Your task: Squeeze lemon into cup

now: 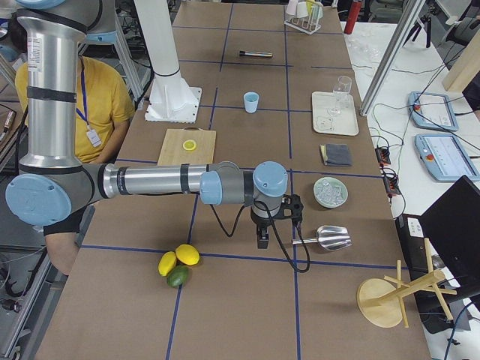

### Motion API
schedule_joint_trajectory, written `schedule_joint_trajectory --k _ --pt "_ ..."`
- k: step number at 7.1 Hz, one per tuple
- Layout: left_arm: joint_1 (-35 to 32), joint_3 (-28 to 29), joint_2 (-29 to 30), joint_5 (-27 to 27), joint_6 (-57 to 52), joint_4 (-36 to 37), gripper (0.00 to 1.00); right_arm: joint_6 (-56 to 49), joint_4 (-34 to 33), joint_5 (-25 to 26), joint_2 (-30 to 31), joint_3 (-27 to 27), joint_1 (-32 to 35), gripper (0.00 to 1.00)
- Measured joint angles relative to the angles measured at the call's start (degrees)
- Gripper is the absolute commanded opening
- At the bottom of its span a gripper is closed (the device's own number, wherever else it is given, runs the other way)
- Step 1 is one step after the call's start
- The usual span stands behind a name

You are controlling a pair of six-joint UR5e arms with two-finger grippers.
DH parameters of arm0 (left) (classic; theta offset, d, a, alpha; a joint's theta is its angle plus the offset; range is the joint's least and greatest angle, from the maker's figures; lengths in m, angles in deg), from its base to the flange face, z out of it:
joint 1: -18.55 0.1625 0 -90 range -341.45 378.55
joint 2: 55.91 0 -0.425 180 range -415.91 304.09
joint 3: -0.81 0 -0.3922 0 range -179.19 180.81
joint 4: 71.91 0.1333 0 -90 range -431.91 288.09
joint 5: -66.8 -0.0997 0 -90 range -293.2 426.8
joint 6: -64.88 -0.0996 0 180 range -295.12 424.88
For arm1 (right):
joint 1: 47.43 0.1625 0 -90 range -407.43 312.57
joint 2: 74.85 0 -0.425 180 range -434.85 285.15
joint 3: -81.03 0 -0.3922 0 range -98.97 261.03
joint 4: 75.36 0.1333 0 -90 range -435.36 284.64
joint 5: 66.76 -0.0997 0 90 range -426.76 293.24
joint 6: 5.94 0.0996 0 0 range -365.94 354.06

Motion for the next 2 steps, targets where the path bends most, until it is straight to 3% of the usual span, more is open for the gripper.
schedule_joint_trajectory --k 2 --pt "0.00 -0.28 0.29 0.00 0.00 1.07 1.00 -0.05 -0.01 0.16 0.38 -0.19 -0.06 1.00"
